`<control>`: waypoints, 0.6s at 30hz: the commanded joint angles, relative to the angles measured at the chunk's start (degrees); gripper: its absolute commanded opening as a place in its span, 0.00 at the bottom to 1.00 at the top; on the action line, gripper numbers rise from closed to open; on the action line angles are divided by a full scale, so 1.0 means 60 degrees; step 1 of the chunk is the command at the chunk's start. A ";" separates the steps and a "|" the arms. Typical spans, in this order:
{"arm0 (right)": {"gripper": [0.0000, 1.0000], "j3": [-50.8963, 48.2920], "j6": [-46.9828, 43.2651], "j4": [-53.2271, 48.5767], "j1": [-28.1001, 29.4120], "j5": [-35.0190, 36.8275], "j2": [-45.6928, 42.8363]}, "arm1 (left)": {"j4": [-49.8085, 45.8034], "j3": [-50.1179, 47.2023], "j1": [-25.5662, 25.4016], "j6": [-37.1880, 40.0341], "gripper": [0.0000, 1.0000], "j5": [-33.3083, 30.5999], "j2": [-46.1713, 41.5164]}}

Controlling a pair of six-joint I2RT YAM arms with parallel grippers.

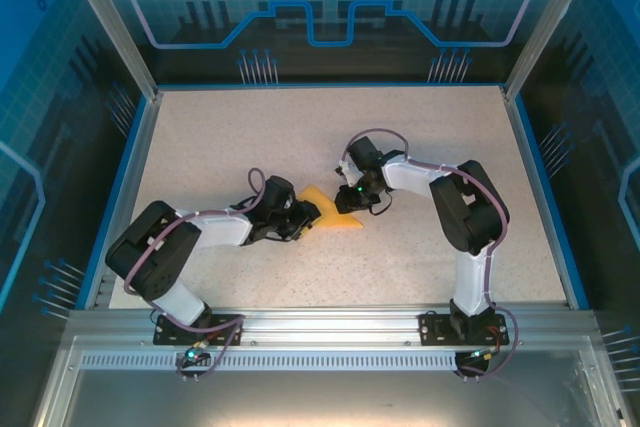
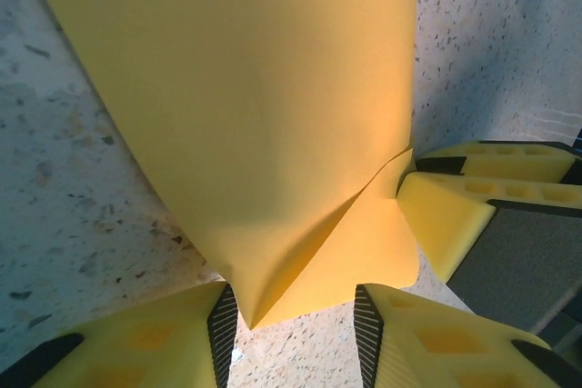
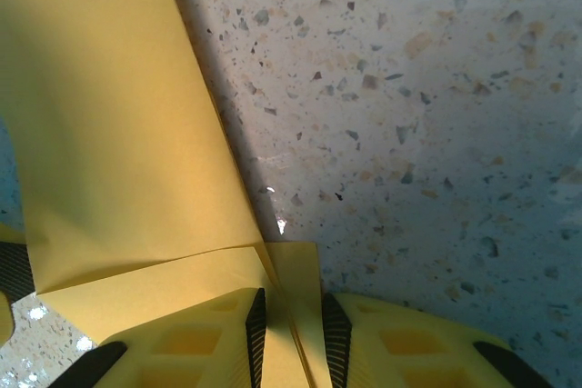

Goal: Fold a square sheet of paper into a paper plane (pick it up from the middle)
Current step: Fold the wing for the fifth time at the center of the table.

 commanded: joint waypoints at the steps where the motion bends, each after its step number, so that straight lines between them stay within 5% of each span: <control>1: 0.28 -0.0492 0.0126 0.0043 0.0114 -0.0121 0.0570 | 0.0162 0.0306 -0.0096 0.0121 0.43 0.0044 0.0181; 18: 0.30 -0.0773 0.0213 0.0299 0.0120 -0.0220 -0.0007 | 0.0406 0.0276 -0.0143 0.0173 0.21 -0.0258 0.0138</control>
